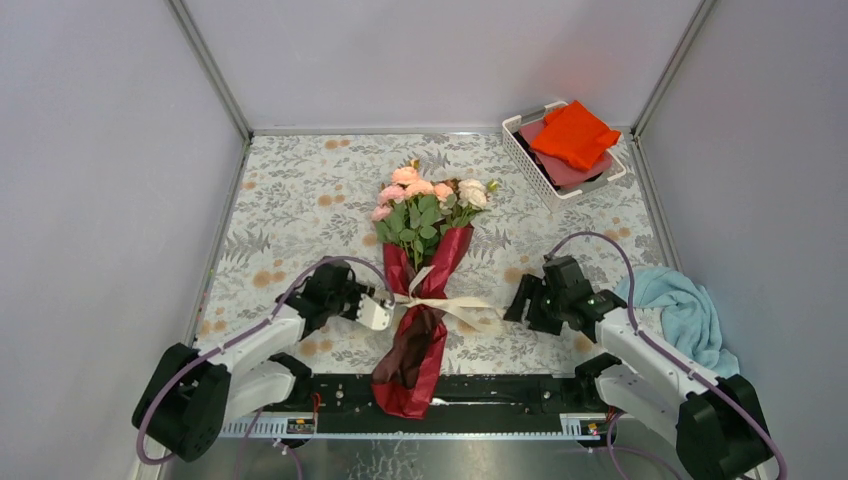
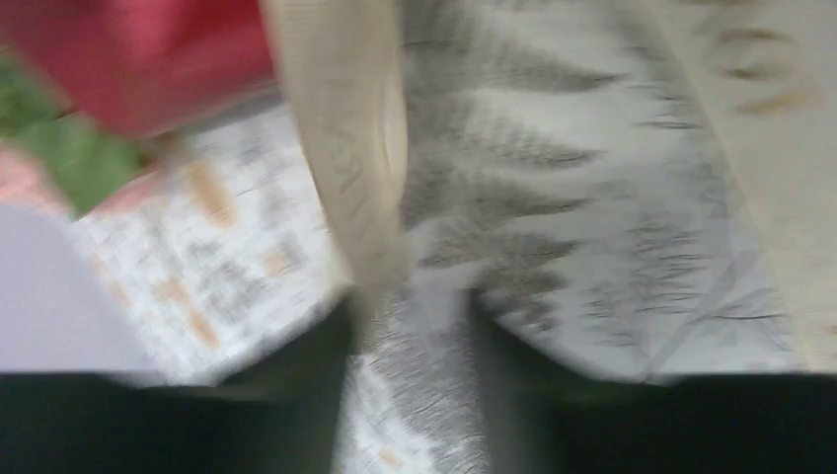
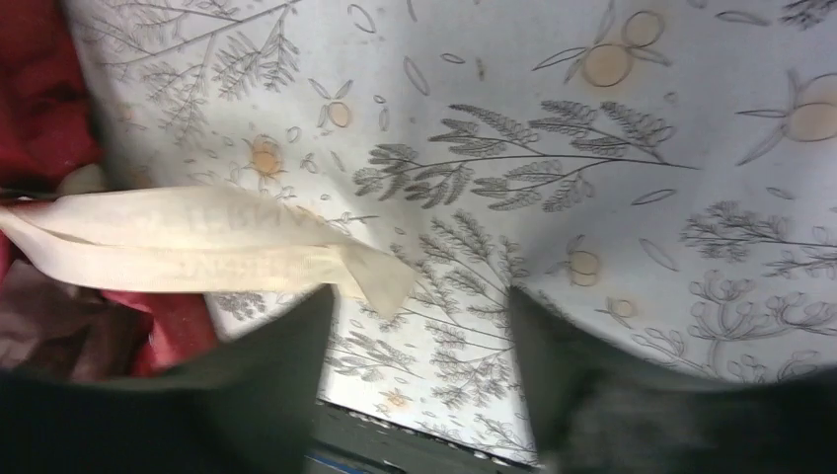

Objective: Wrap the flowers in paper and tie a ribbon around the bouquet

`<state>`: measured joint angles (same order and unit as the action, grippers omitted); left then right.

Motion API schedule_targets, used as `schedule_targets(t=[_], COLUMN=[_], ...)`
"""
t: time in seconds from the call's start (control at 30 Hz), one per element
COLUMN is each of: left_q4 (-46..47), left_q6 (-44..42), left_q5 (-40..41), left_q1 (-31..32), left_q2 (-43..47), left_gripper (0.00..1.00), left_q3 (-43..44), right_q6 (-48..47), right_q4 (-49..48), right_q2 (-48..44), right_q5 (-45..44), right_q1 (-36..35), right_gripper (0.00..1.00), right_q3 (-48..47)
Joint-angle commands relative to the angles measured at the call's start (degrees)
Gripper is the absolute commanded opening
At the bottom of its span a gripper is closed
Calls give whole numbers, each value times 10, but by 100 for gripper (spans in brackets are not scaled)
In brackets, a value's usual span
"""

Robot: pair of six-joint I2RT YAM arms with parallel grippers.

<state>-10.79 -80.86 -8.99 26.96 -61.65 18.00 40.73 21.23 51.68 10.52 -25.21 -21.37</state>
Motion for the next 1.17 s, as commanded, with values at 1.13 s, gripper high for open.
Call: schedule_targets(t=[1.13], left_q4=[47], left_q6=[772], left_q5=[88], left_q1=[-167], left_q2=[260], left_gripper=[98], left_q3=[81], right_q6=[-138], right_q4=[-262], right_q2=[-135], right_q5=[-400], right_q1=[14], right_gripper=[100], right_q3=[-11])
